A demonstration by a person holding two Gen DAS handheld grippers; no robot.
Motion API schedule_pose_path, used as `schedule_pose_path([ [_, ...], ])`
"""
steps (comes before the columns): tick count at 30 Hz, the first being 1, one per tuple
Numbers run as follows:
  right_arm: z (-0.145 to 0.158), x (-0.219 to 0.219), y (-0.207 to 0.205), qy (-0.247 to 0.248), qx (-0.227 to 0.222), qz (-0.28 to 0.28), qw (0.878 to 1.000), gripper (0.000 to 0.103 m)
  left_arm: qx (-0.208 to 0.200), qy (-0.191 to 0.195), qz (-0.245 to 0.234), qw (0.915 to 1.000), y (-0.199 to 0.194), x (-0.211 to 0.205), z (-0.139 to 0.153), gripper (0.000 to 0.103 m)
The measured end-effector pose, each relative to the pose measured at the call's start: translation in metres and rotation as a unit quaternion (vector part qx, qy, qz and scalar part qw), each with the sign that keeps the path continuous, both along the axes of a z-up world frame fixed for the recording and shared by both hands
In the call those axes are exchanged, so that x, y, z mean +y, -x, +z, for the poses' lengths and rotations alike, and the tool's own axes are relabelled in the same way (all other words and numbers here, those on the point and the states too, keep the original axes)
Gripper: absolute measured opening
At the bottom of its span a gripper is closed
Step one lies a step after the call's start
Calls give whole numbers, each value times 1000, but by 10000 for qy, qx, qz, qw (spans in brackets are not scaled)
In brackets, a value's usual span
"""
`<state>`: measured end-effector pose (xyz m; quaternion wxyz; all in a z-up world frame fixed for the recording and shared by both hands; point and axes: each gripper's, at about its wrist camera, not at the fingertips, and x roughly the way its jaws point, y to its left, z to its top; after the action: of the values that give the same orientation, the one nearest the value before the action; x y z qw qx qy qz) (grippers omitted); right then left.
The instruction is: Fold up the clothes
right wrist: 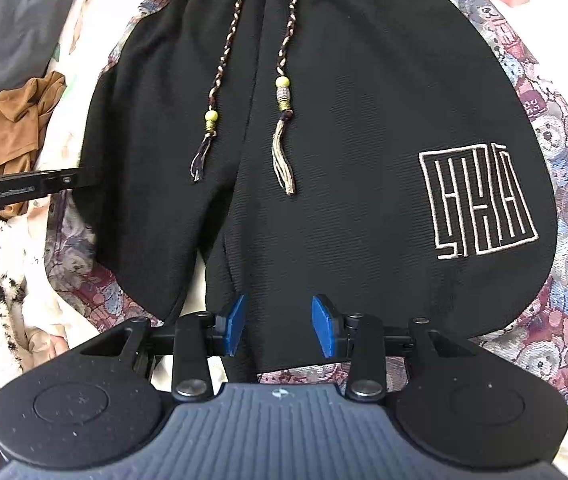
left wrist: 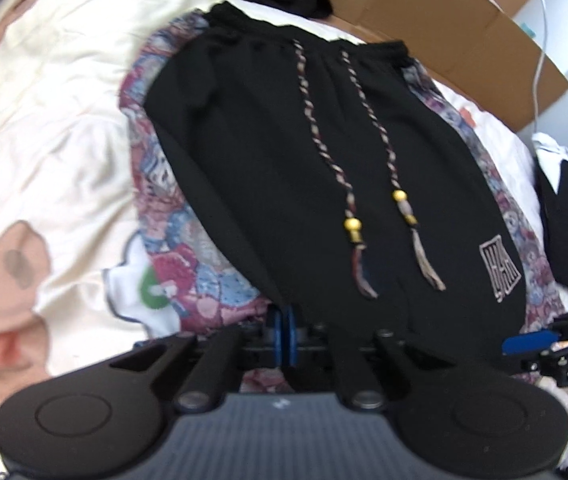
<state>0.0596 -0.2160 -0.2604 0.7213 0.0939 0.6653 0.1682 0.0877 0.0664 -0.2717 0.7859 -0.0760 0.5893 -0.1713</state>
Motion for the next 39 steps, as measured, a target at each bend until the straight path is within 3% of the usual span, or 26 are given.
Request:
schedule_pose_path([
  [1, 1, -1, 0, -8, -11, 1, 10000, 42, 30, 34, -37, 10000, 0, -4, -1, 23],
  [5, 1, -8, 0, 2, -13, -64, 10000, 42, 216, 120, -458, 9986, 2, -20, -8, 39],
  [9, -3, -14, 0, 73, 33, -140, 9999, 42, -9, 460, -213, 9987, 0, 1, -4, 39],
  [11, -4, -15, 0, 97, 50, -151, 9998, 42, -366, 557, -99, 9977, 2, 15, 7, 35],
  [14, -6, -16, -1, 81, 61, -149, 9998, 42, -815, 543, -30, 9952, 2, 34, 20, 35],
  [19, -5, -4, -5, -6, 17, -2, 10000, 42, -952, 334, 377, 9942, -2, 58, 23, 35],
  [23, -5, 6, -8, -31, 5, 127, 9999, 42, -751, -14, 540, 9957, -3, 69, 17, 35],
  [27, -5, 12, -11, -56, -13, 157, 9999, 42, -275, -223, 525, 9980, 0, 74, -1, 35],
  [35, -6, 13, -10, 3, 18, 183, 9998, 42, 696, -270, 666, 9950, 19, 80, -29, 35],
  [39, -3, 12, -7, 1, -9, 182, 9998, 42, 891, -23, 612, 9941, 27, 80, -32, 23],
])
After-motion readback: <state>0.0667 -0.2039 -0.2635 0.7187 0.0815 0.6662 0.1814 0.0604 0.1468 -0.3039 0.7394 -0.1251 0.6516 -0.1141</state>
